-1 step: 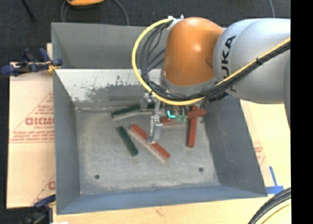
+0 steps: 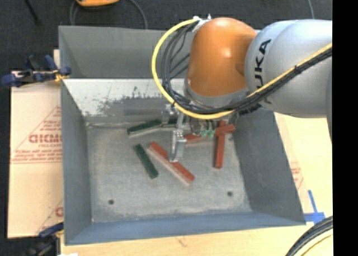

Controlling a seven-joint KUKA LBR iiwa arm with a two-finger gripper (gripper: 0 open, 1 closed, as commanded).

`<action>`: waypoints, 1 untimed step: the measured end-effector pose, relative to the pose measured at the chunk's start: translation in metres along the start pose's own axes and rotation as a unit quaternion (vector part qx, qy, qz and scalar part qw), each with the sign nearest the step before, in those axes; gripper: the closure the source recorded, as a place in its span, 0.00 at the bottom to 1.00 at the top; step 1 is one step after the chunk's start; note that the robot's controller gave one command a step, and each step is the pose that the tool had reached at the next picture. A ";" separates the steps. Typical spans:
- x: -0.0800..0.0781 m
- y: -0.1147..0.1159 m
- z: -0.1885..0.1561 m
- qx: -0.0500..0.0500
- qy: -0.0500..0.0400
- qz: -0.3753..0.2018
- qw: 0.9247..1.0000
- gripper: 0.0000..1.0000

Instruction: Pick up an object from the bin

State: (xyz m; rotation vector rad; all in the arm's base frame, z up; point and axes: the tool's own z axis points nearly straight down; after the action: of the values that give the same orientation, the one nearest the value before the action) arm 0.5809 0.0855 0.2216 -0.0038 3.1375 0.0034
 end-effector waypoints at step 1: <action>0.000 -0.020 0.070 0.000 -0.002 0.034 0.999 0.00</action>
Offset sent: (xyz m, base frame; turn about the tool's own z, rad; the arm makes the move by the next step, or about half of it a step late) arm -0.0096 -0.0352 -0.0772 0.2035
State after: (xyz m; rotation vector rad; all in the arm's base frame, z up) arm 0.5817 0.0653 0.1516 0.1034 3.1318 0.0038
